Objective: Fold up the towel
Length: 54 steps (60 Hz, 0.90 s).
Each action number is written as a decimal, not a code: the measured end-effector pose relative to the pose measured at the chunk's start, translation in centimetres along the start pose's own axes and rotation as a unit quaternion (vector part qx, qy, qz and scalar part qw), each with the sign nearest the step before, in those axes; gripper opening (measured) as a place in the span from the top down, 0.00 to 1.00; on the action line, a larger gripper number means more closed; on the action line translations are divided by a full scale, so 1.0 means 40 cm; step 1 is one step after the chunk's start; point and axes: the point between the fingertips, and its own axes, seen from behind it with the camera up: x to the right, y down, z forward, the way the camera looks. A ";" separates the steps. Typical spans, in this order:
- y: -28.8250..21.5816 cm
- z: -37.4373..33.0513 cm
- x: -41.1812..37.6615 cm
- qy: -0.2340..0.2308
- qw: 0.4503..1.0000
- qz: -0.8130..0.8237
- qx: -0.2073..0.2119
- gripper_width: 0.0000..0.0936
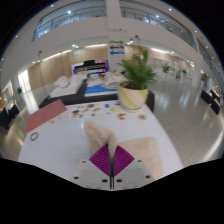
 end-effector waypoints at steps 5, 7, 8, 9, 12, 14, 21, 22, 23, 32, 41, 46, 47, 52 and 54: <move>-0.016 0.026 0.173 0.037 0.999 -0.004 -0.001 0.97; 0.006 0.046 0.223 0.043 0.999 -0.014 -0.016 0.97; 0.017 0.051 0.241 0.043 0.999 -0.015 -0.023 0.93; 0.023 0.069 0.252 0.038 0.999 -0.012 -0.026 0.80; 0.045 0.091 0.283 0.029 0.999 0.001 -0.037 0.42; 0.064 0.090 0.315 0.039 0.998 0.004 -0.045 0.16; 0.047 0.012 0.385 0.073 0.997 -0.008 -0.020 0.07; 0.044 -0.007 0.382 0.072 0.997 -0.009 -0.017 0.08; 0.042 -0.029 0.379 0.071 0.997 -0.010 -0.016 0.08; 0.048 -0.312 0.326 0.070 0.997 -0.007 -0.023 0.08; 0.137 -0.591 0.253 0.071 0.996 -0.009 -0.060 0.09; 0.186 -0.702 0.213 0.068 0.995 -0.007 -0.070 0.09; 0.194 -0.720 0.207 0.069 0.995 -0.006 -0.071 0.09; 0.217 -0.768 0.182 0.066 0.995 0.005 -0.070 0.09; 0.225 -0.782 0.173 0.065 0.995 0.012 -0.071 0.09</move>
